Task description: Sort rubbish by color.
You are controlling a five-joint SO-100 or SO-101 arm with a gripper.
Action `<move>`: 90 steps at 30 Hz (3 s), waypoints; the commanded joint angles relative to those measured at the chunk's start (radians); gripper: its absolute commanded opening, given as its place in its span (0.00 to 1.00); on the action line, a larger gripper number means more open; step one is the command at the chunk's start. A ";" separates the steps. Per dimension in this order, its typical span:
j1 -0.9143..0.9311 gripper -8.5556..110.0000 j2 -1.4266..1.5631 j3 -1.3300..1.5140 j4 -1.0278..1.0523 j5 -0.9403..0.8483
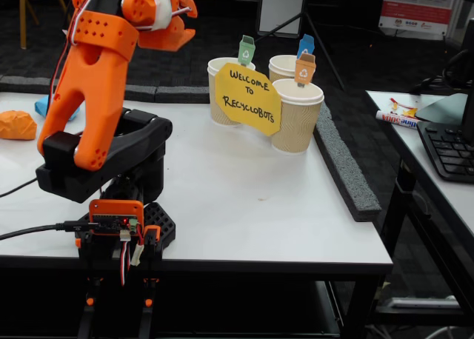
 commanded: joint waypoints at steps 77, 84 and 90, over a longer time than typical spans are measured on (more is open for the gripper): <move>-1.190 0.14 -1.221 -0.127 -0.517 -0.012; -1.190 0.21 -1.462 -0.330 -0.514 -0.012; -1.190 0.29 -1.629 -0.476 -0.463 -0.012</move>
